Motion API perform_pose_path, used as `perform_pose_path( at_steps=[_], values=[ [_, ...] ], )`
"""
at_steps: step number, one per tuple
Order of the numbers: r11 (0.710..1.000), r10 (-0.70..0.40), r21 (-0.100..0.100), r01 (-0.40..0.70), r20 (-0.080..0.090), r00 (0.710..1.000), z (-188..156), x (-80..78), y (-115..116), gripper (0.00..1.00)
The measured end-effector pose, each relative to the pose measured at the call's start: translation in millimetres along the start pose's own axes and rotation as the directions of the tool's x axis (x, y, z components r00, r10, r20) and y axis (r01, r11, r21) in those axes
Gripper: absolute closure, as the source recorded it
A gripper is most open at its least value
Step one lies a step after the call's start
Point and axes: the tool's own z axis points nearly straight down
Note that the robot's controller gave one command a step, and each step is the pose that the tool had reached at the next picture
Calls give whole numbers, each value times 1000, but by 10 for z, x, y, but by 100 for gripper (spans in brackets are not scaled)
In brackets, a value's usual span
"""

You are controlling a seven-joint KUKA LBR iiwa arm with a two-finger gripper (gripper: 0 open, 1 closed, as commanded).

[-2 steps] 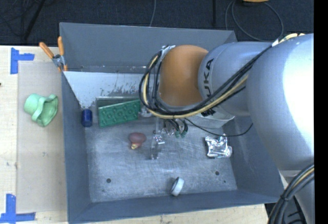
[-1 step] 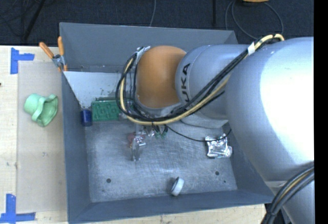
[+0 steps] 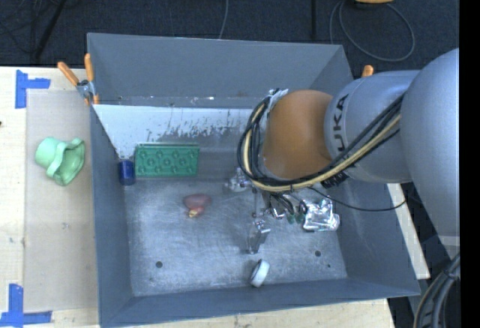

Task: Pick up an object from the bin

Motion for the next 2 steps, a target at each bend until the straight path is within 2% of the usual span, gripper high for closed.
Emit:
perform_pose_path(
  at_steps=[1, 2],
  values=[
    [995, 103, -8, -103, 10, 995, 81, -328, 892, 0],
    [995, 104, -7, -104, 16, 994, 40, -348, 870, 100]
  ],
)
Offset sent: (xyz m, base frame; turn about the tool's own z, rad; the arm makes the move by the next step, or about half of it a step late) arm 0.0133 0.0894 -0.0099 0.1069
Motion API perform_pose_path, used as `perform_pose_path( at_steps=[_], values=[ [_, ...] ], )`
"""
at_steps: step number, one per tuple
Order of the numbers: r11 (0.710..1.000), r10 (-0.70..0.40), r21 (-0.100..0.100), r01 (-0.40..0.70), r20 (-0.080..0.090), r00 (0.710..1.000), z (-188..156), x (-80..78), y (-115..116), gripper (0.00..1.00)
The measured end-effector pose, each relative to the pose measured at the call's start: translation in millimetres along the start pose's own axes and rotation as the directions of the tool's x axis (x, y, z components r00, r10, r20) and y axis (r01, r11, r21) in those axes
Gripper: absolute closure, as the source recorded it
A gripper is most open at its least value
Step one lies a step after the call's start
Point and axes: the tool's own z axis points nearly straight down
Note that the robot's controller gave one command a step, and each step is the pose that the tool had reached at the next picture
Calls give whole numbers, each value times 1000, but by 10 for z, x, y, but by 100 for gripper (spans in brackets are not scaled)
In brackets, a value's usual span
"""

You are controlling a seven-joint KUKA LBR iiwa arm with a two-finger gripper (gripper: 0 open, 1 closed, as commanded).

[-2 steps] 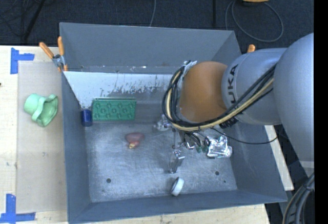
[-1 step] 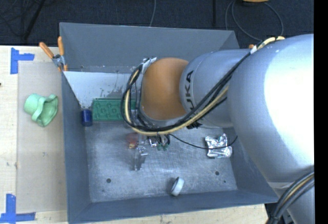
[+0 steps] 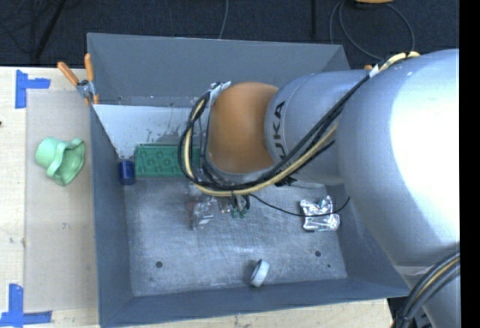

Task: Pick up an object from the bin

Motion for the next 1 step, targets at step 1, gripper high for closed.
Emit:
perform_pose_path(
  at_steps=[1],
  values=[
    [1000, -11, 2, 11, -2, 1000, -1498, -75, -26, 100]
  ],
)
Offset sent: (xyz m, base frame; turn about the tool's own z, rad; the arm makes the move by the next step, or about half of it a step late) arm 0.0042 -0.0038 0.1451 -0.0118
